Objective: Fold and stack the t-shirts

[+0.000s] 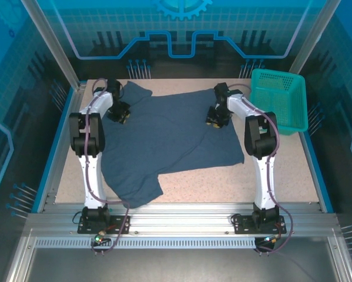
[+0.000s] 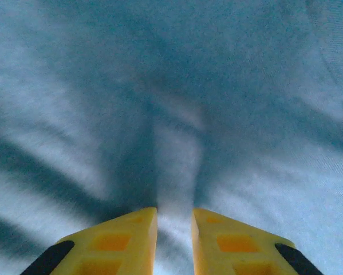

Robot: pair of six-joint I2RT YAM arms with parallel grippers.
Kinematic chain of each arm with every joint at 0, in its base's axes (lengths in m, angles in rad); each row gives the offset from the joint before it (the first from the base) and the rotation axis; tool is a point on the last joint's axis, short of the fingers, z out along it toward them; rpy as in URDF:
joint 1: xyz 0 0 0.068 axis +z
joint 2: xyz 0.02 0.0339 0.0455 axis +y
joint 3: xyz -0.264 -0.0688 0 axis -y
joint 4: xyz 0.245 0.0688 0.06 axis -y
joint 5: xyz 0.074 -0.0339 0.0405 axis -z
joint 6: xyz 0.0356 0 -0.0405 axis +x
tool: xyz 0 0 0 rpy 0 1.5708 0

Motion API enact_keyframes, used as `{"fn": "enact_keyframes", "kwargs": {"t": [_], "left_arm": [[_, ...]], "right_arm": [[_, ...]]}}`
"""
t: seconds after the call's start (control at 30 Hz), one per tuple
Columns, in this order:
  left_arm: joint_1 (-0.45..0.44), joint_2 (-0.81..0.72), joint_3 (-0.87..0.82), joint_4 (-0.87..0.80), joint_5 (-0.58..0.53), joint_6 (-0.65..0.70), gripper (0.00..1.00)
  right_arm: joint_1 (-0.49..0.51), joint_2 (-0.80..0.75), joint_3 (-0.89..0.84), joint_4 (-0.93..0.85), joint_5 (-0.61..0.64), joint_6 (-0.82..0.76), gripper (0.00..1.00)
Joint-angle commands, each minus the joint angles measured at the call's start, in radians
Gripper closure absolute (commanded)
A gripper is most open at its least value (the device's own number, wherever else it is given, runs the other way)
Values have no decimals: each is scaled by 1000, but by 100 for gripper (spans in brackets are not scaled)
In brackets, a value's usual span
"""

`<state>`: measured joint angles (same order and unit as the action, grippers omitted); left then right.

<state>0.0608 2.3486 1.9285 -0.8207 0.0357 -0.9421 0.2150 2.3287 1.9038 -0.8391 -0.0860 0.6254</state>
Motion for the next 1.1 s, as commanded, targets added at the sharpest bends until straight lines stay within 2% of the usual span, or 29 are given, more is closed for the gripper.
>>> {"fn": "enact_keyframes", "kwargs": {"t": [0.0,0.27,0.33,0.47,0.57,0.63,0.73,0.83,0.93,1.07], "left_arm": [[5,111,128,-34,74,23,76],[28,376,551,-42,155,30,76],[37,404,604,-12,156,17,75],[46,368,637,45,153,41,68],[26,235,596,-6,85,124,57],[14,94,460,-27,19,153,53],[13,-176,120,-17,-57,115,51],[3,-426,-218,-21,-50,44,53],[-44,-656,-546,-56,-49,-7,55],[-124,-927,-868,-165,-44,-52,55]], "right_arm": [[-26,84,66,-92,-11,27,67],[-41,251,346,-211,-111,40,67],[-50,298,427,-228,-146,43,66],[-52,330,556,-263,-171,10,65],[-26,197,481,-183,-126,-55,61],[-14,77,403,-125,-95,-70,59],[-14,-86,273,-77,-36,-56,59],[-20,-271,35,45,-23,-15,59],[-22,-450,-221,167,-52,16,58],[-27,-652,-524,283,-129,24,56]]}}
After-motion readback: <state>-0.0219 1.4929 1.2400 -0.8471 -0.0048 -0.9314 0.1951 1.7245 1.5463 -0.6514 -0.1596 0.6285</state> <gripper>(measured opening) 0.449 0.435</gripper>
